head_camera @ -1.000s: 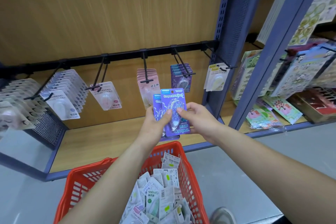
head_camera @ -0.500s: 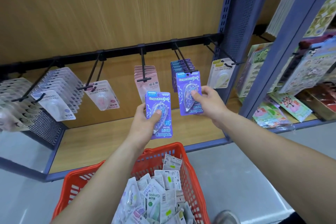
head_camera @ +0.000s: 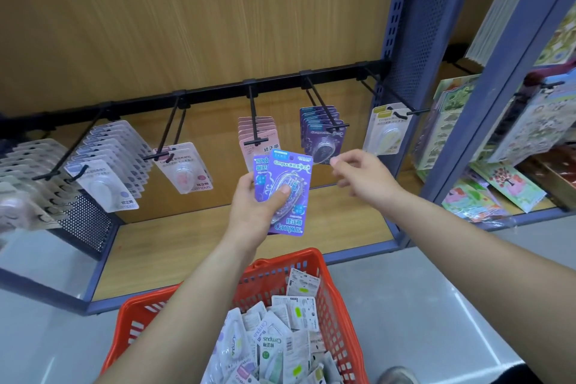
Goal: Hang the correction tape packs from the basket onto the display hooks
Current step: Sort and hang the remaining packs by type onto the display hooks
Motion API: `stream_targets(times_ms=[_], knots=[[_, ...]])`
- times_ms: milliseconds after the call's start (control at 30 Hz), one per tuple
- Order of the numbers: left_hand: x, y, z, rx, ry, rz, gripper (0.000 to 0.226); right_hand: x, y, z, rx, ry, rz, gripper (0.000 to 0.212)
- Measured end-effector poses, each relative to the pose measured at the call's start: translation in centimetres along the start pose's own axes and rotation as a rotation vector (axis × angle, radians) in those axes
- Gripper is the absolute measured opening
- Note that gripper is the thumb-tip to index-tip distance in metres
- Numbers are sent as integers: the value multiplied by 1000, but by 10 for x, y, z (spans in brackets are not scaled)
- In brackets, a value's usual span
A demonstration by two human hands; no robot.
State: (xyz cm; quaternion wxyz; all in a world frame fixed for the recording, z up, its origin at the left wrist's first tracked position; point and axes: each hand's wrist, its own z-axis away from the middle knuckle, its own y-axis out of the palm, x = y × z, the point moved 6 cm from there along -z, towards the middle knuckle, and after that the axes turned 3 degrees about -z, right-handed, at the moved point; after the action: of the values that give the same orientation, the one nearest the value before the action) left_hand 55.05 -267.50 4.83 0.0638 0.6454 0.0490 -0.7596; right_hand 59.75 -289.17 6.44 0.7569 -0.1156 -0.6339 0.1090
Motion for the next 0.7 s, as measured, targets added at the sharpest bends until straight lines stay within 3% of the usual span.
stream_targets(times_ms=[100, 200, 400, 700], knots=[[-1, 10, 0, 1, 4, 12, 49, 2, 24, 24, 235, 42, -99, 23], [-1, 25, 2, 30, 26, 35, 49, -5, 33, 28, 287, 24, -123, 25], [5, 24, -6, -10, 37, -33, 27, -8, 2, 5, 149, -16, -304, 22], [2, 18, -14, 28, 68, -98, 33, -9, -6, -21, 62, -76, -165, 30]])
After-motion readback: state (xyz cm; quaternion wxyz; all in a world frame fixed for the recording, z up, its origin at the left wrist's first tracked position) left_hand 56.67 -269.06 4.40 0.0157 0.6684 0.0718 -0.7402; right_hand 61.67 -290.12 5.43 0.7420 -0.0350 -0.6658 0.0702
